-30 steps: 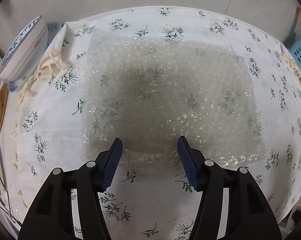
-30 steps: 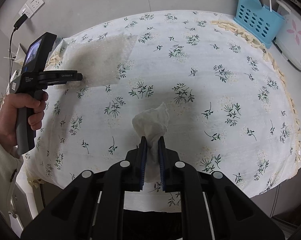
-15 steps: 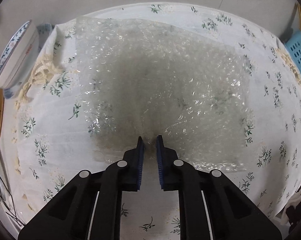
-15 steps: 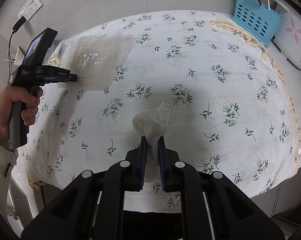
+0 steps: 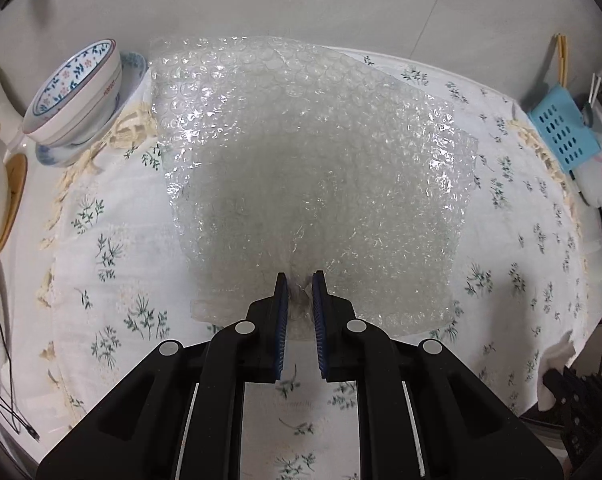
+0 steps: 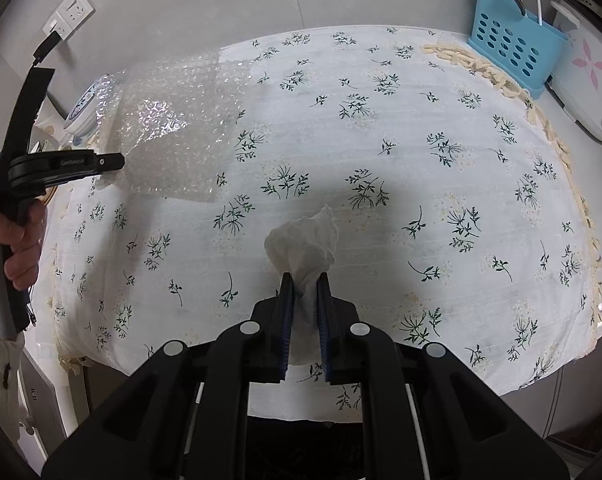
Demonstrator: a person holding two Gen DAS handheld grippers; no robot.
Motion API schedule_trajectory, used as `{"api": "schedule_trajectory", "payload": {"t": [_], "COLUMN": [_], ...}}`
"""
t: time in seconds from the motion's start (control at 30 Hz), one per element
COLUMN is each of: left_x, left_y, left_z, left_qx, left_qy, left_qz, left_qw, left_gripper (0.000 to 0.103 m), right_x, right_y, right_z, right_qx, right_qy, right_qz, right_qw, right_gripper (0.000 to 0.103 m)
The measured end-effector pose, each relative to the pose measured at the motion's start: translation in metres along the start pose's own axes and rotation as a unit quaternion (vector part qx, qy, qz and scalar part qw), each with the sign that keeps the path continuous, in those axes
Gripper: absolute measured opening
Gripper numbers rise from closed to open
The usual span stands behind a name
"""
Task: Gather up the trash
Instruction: 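Lift the bubble wrap with the left gripper while the right holds the tissue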
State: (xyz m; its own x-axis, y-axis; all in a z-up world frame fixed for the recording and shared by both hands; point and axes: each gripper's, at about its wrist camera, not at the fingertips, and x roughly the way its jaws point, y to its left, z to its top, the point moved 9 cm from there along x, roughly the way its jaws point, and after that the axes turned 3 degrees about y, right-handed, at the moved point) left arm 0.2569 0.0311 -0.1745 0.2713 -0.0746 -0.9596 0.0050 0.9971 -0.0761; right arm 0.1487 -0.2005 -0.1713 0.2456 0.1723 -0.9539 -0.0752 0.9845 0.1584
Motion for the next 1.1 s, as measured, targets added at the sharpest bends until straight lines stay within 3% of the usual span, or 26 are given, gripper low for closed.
{"api": "schedule_trajectory", "payload": {"t": [0.43,1.1], "left_x": [-0.031,-0.064], "left_y": [-0.022,-0.075], "left_z": [-0.068,-0.144], "left_qx": [0.001,0.002], "left_qy": [-0.005,-0.019], "left_qz": [-0.019,-0.033], "left_qw": [0.9998,0.9993], "left_gripper": [0.011,0.011], "right_x": [-0.016,-0.058], "right_y": [-0.004,-0.032], "right_z": [-0.016,-0.056], "right_qx": [-0.004,-0.018], "right_qy": [-0.013,-0.034], "right_qz": [0.007,0.007], "right_qw": [1.000,0.999], "right_gripper": [0.011,0.011]}}
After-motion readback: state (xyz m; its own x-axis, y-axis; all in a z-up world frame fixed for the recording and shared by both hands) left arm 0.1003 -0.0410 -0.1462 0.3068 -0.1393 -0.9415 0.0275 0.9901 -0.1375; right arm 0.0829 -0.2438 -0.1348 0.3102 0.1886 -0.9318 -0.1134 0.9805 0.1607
